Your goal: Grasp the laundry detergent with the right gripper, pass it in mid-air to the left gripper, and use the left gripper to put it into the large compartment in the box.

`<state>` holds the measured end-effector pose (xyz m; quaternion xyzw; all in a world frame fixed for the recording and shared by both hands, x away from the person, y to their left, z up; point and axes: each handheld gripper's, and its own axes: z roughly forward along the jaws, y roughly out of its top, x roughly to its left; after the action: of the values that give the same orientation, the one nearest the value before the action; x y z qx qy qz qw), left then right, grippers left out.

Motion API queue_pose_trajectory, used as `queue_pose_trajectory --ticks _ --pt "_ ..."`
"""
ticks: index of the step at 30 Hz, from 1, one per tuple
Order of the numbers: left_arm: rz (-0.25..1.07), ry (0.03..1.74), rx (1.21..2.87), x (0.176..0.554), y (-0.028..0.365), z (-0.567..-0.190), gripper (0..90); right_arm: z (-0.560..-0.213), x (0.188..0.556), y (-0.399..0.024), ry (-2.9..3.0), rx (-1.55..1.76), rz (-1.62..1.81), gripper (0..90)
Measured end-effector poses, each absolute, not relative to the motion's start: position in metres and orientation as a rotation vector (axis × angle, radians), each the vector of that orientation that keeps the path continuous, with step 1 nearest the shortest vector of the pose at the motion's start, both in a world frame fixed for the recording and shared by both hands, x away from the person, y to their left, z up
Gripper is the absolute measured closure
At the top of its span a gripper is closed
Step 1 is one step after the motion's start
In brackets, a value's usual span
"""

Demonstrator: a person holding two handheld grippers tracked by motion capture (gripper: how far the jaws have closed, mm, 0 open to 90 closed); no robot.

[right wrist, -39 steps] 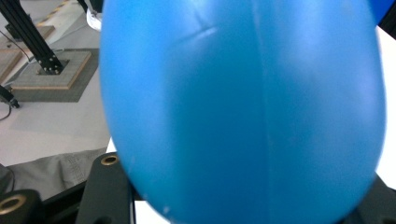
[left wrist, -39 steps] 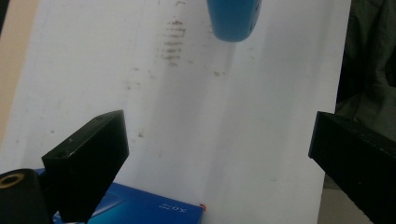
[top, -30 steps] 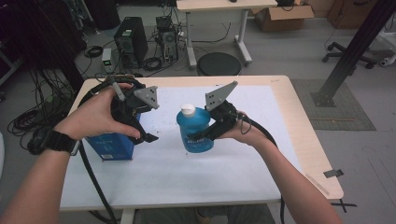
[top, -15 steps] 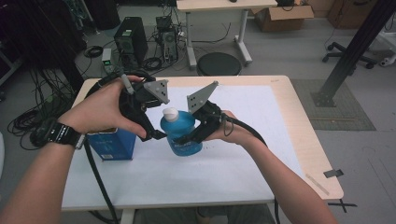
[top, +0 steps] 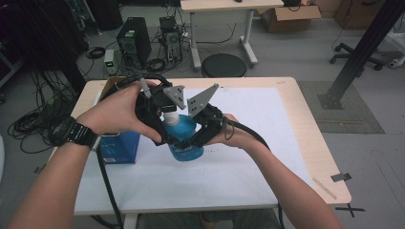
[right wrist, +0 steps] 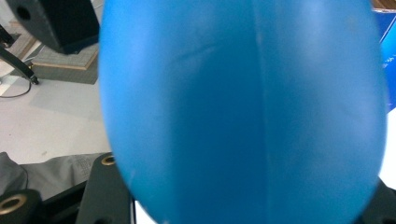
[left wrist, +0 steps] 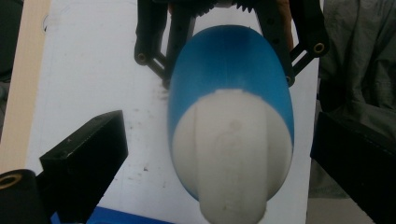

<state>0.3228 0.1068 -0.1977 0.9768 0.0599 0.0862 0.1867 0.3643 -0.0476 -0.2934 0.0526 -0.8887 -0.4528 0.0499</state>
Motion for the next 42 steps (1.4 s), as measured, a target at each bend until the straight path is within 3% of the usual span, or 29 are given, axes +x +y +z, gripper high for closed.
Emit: queue_pose_trajectory --ticks 25,42 --pt "0.232 0.153 2.774 0.323 0.092 -0.197 17.8 -0.294 0.365 -0.053 -2.707 0.146 -1.399 42.6" --pt "0.218 0.159 2.823 0.324 0.087 -0.198 32.4 -0.294 0.364 -0.055 -2.712 0.146 -1.402 42.6"
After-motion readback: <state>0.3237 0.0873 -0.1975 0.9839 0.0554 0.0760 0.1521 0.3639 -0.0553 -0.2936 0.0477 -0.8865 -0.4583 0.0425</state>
